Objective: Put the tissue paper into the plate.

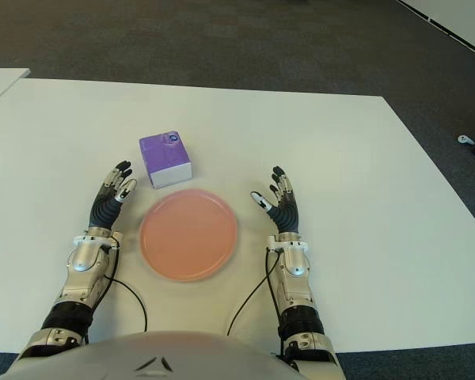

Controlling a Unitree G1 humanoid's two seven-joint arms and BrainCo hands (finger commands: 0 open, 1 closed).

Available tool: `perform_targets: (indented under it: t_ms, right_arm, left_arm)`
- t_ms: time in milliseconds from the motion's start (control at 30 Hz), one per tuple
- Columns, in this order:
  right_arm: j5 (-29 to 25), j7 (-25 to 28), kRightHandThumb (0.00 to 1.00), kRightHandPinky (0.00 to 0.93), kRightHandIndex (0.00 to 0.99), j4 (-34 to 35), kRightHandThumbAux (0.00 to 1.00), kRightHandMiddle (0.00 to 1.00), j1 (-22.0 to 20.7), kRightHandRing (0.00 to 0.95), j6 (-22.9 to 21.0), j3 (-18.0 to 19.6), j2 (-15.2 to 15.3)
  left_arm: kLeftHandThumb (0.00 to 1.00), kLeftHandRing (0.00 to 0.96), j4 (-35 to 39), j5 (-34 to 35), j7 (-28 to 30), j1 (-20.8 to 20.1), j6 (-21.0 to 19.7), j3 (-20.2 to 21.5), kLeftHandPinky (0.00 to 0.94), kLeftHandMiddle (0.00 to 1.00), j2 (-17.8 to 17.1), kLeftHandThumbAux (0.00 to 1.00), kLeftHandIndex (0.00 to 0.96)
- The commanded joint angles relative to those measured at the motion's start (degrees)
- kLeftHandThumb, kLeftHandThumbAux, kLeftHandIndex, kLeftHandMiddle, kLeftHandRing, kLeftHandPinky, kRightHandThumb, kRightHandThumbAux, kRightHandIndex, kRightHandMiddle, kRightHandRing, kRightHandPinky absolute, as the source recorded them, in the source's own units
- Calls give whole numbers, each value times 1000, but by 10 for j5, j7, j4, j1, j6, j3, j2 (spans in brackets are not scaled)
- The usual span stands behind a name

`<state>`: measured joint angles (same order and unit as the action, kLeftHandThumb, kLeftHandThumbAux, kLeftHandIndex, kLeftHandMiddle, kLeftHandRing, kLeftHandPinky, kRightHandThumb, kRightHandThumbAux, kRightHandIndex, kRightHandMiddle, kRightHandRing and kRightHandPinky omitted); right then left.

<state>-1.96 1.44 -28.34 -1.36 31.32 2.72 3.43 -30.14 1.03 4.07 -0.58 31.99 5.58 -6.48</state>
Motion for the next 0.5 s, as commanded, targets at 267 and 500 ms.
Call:
perform_targets:
  t_ms: [267,500]
  right_arm:
    - [18,-7,0,0,0,-50,662,0,57,0,-37,-18,-25]
    - [20,-10,0,0,0,-61,673,0,53,0,-28,-19,-27]
  left_arm:
    - [0,0,-28,-2,5,12,-19,-2,0,0,-3,426,0]
    - [0,0,-48,-27,-8,-5,-4,1,0,0,-33,415,0]
